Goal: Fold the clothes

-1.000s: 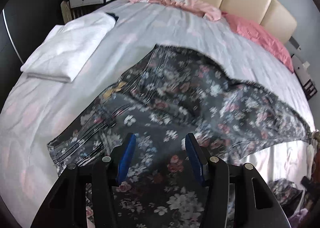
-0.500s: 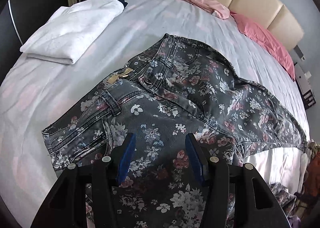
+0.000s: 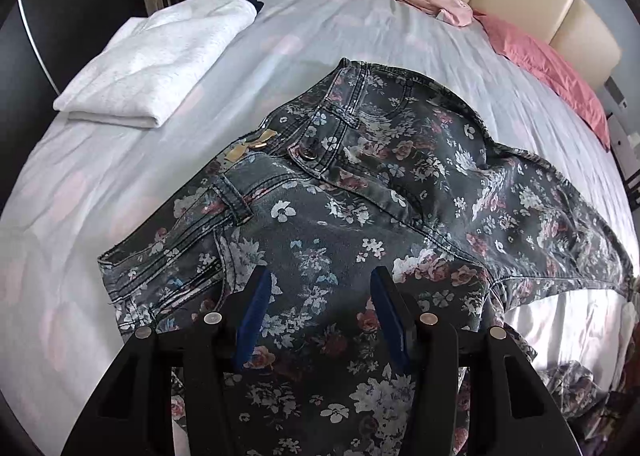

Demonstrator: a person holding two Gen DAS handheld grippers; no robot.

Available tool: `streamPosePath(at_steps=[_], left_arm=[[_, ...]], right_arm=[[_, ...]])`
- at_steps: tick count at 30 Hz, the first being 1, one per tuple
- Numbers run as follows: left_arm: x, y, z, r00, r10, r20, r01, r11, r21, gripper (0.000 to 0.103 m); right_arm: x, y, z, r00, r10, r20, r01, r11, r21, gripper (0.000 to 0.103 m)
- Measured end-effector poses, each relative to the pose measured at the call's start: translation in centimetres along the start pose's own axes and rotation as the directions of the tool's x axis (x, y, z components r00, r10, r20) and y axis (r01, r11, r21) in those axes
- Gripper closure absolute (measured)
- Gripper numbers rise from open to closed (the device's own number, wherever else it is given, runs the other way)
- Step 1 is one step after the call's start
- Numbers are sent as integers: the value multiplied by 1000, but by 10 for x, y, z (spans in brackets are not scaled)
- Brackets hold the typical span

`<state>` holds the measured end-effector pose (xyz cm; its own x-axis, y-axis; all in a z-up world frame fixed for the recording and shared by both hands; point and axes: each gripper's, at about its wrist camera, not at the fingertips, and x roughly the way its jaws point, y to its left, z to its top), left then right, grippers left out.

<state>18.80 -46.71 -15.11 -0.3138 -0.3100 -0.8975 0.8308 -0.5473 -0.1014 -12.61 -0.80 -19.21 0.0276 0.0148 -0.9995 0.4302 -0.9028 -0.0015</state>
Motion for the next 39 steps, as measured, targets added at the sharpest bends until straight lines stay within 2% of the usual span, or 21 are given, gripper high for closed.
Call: streamPosePath(at_steps=[3, 7, 12, 14, 15, 18, 19, 21, 24, 26, 28, 33, 37, 39], left_arm=[[-1, -10, -2, 1000, 24, 7, -25, 999, 47, 50], [-5, -18, -5, 999, 38, 27, -40, 995, 97, 50], [-8, -12, -4, 999, 35, 40, -37, 997, 72, 50], [-7, -9, -5, 999, 33, 34, -35, 998, 54, 50], [-7, -7, -5, 999, 32, 31, -33, 999, 44, 50], [-6, -1, -3, 1000, 12, 24, -12, 1000, 11, 50], [-6, 0, -3, 1000, 6, 24, -6, 1000, 4, 50], [-5, 2, -3, 1000, -2, 23, 2, 1000, -7, 50], [-5, 4, -2, 1000, -14, 19, 14, 1000, -18, 50], [-5, 4, -1, 1000, -20, 22, 21, 1000, -22, 50], [-6, 6, -1, 999, -31, 26, 32, 999, -26, 50], [-4, 9, 0, 998, -65, 25, 66, 997, -48, 50], [-2, 15, 2, 995, -96, 25, 98, 992, -77, 50], [-1, 18, 3, 993, -114, 25, 116, 989, -97, 50]], right_arm=[[-1, 7, -1, 1000, 1, 12, 0, 999, -52, 80], [-17, 11, -7, 994, 10, 105, -1, 997, -83, 99], [-49, 0, -12, 968, 61, 242, -51, 998, -48, 101], [-68, -7, -12, 951, 16, 310, -14, 1000, -9, 103], [-80, -8, -13, 937, -31, 349, 31, 1000, 6, 103], [-117, -25, -10, 875, -167, 454, 154, 986, 66, 103], [-126, -30, -6, 868, -171, 466, 150, 985, 82, 103], [-134, -37, 4, 879, -132, 458, 108, 991, 78, 103], [-114, -41, 16, 939, -67, 337, 51, 997, 57, 92], [-99, -41, 20, 966, -17, 258, 11, 1000, 23, 72], [-83, -38, 21, 983, 37, 182, -32, 999, -31, 67], [-58, -47, 23, 993, 116, 9, -115, 991, -72, 56], [-38, -55, 27, 988, 129, -79, -133, 990, -39, 54], [-23, -58, 26, 979, 161, -128, -161, 987, 8, 54]])
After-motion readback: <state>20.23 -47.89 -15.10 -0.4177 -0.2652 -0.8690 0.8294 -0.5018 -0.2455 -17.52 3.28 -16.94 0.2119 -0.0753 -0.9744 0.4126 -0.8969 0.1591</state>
